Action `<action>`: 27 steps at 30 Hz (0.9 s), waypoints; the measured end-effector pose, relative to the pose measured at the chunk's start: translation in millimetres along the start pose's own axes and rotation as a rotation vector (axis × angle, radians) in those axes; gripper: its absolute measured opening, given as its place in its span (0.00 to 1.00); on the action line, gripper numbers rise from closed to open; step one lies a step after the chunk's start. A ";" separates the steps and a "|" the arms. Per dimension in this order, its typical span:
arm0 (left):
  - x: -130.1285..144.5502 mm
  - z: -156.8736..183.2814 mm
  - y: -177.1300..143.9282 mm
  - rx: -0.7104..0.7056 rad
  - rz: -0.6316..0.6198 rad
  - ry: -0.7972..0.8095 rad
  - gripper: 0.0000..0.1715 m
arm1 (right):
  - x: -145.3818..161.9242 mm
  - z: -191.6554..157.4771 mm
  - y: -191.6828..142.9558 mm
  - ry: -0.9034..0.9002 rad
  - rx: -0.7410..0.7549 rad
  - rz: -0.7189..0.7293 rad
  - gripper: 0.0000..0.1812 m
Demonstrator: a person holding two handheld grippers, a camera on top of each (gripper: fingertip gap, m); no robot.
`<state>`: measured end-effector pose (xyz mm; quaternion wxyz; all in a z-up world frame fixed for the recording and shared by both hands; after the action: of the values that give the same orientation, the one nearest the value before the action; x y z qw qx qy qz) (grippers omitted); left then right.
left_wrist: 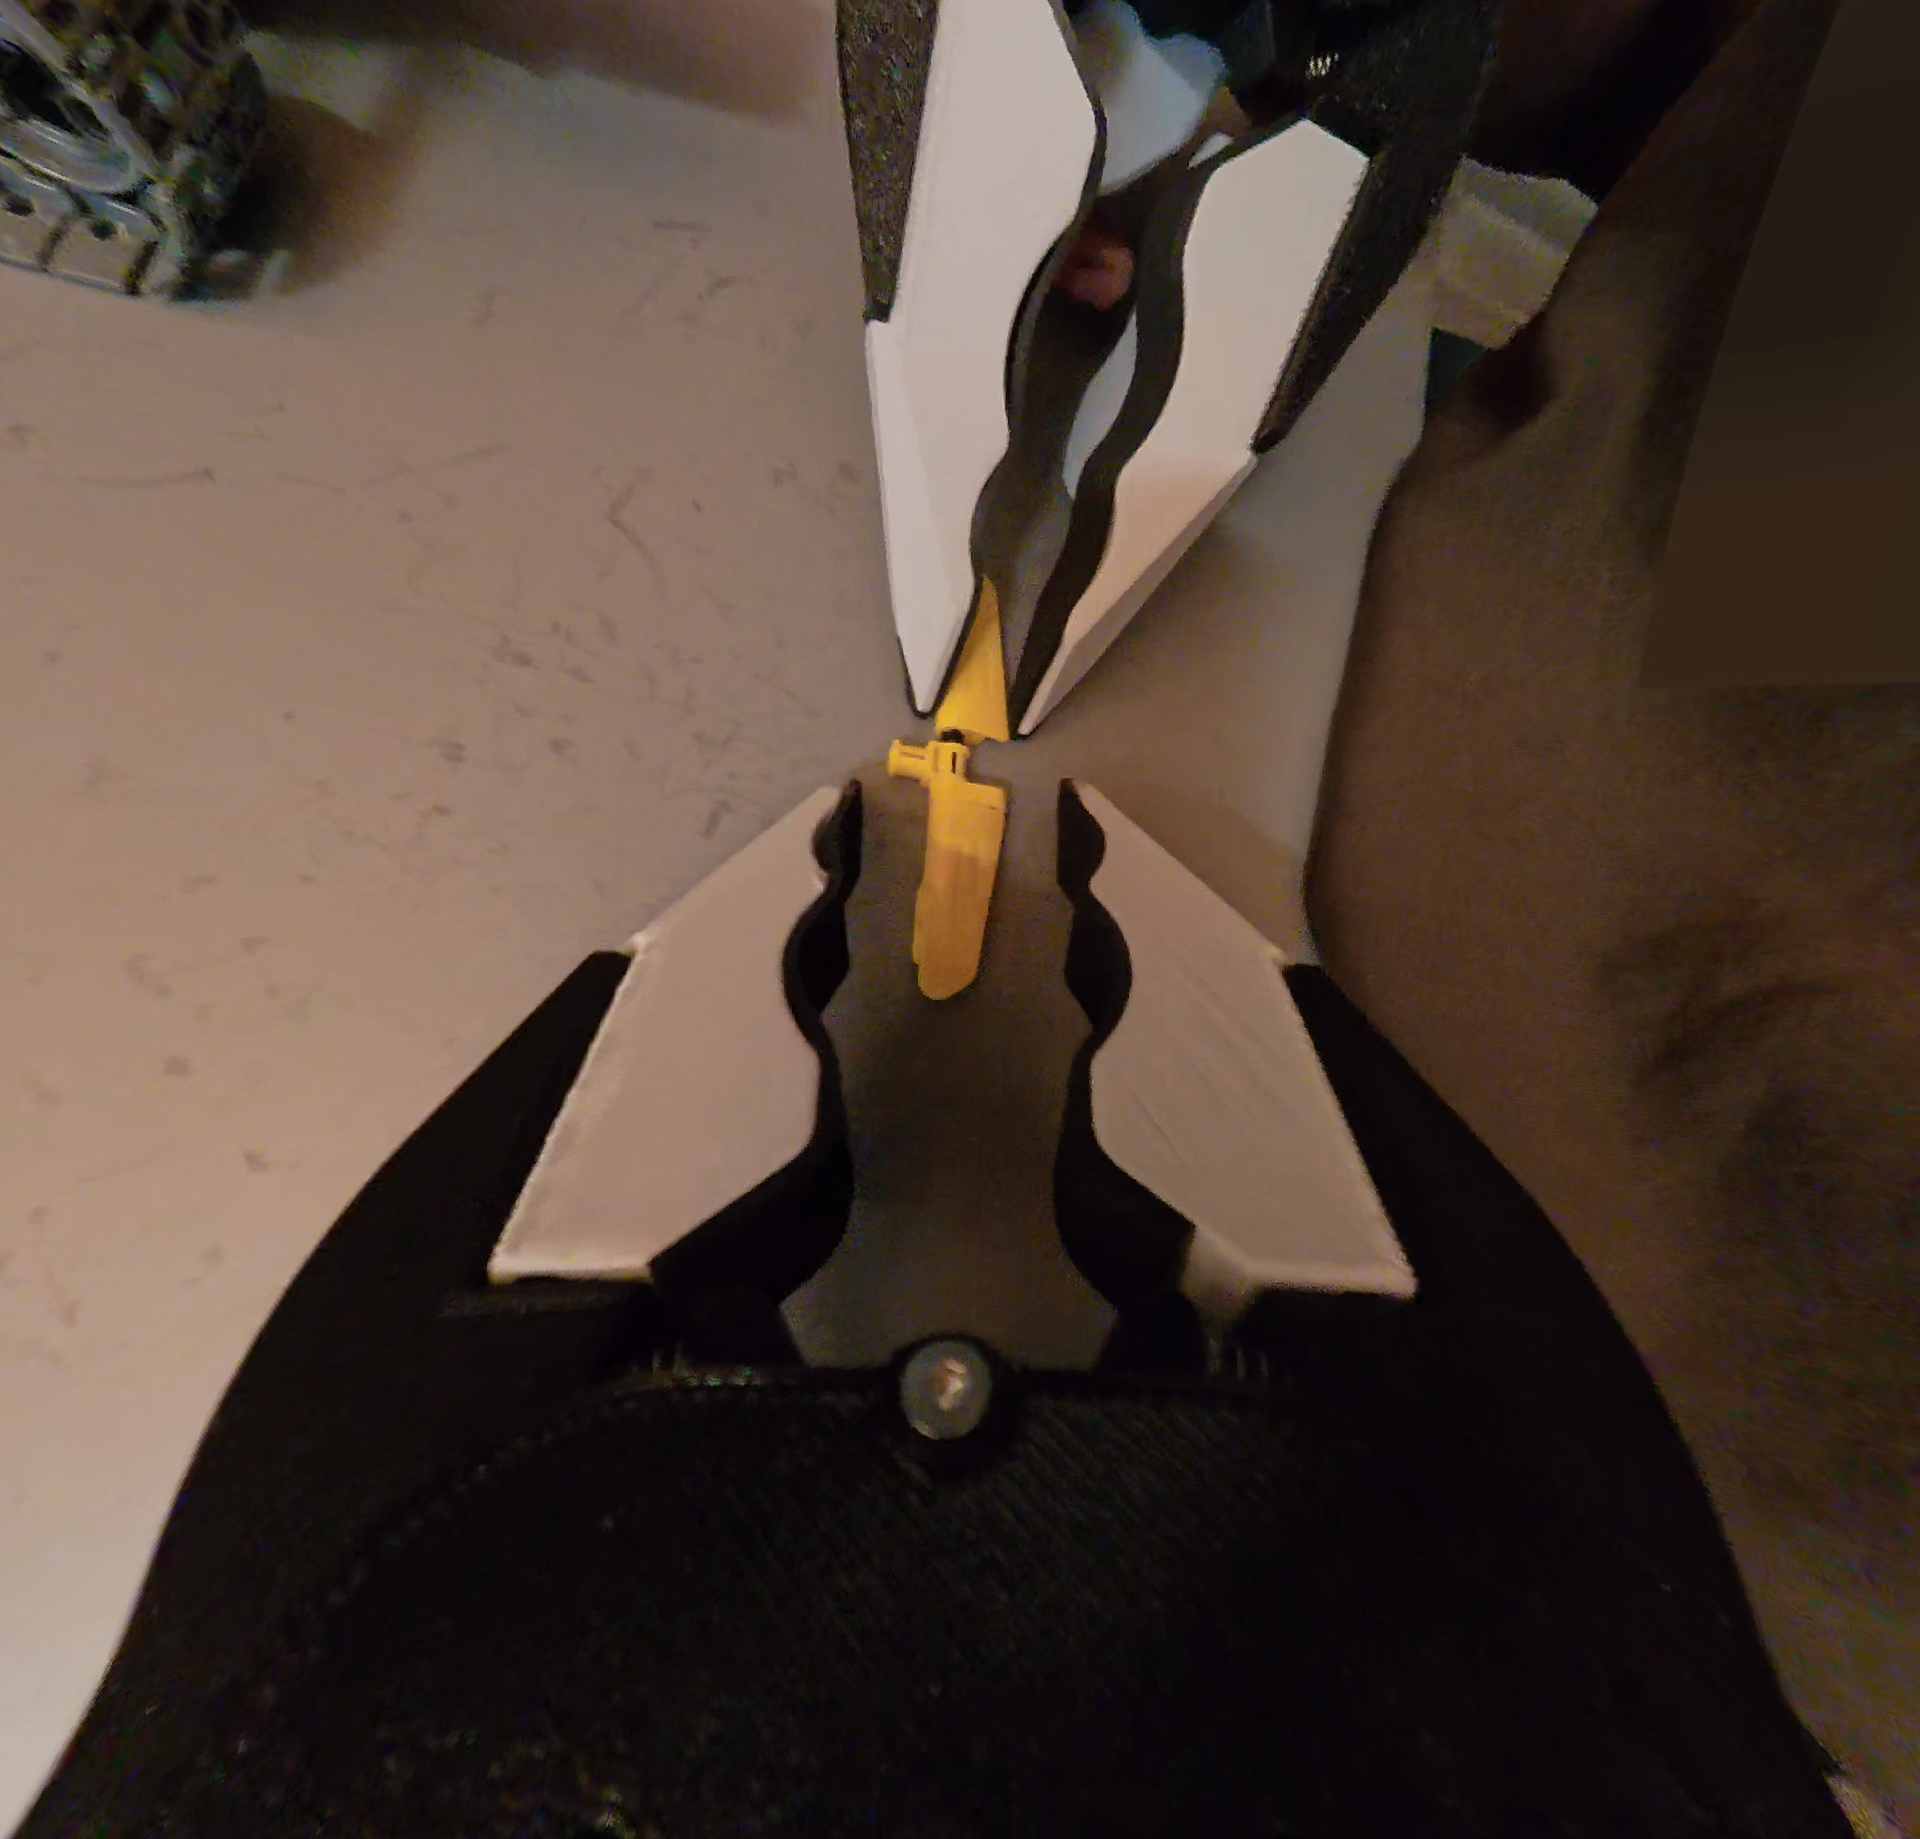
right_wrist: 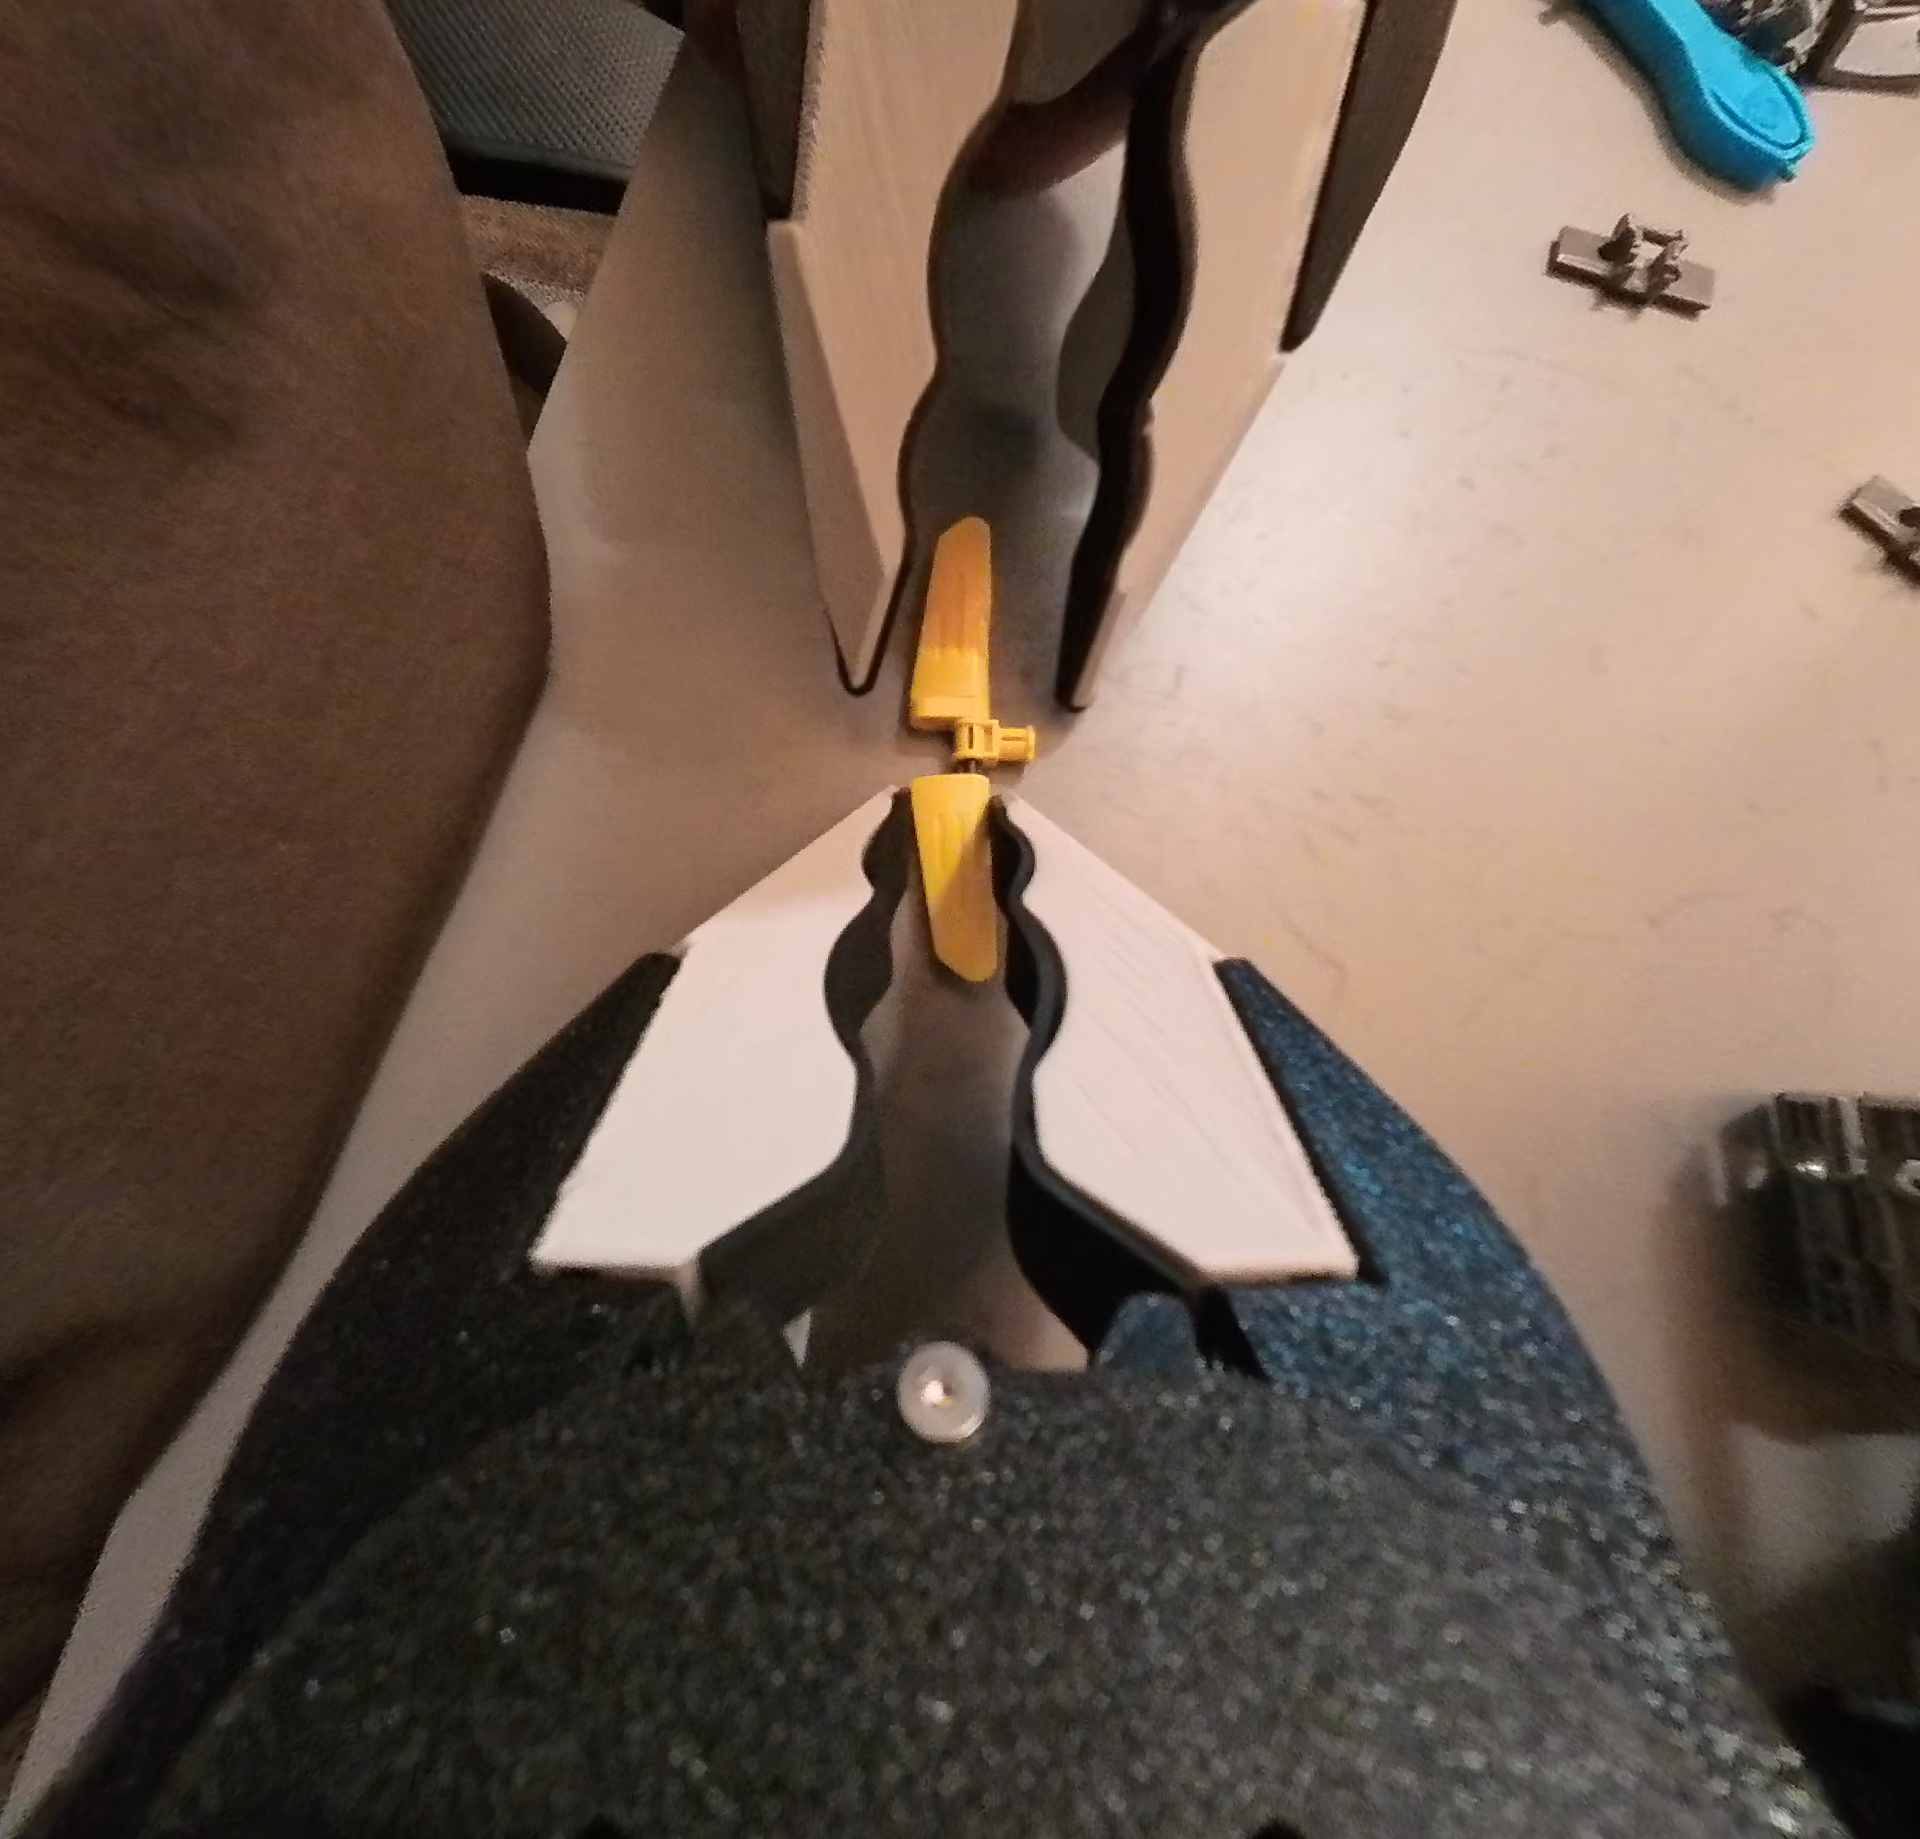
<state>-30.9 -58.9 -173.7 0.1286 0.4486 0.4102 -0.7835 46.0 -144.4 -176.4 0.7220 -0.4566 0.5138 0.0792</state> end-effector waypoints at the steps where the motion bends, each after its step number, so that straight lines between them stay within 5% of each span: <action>1: -1.4 -0.3 -0.7 -0.013 0.016 0.001 0.22 | 0.0 0.1 0.0 0.002 0.000 0.000 0.08; 11: -22.6 -7.9 3.7 -0.034 0.090 -0.010 0.26 | -2.9 5.8 -4.5 0.034 0.025 0.046 0.08; 19: -79.5 -49.6 -30.8 -0.100 0.261 0.036 0.37 | -6.5 28.4 -20.0 0.077 0.205 0.153 0.08; 27: -64.9 -76.3 -32.0 -0.124 0.317 0.023 0.30 | -0.9 36.2 -22.4 0.113 0.274 0.128 0.08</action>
<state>33.1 8.3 -124.2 0.2731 0.5079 0.3835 -0.7214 83.0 -130.0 -160.8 0.7408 -0.3241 0.5877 0.0284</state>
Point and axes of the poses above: each gripper's, where its closed fingertips meet, y out along the fingers, x out of its underside, z = x × y across the jaws, the point moved 7 cm from there along -y, back along the fingers, and after that the axes turned 8 degrees about z, right-handed, at the moved point
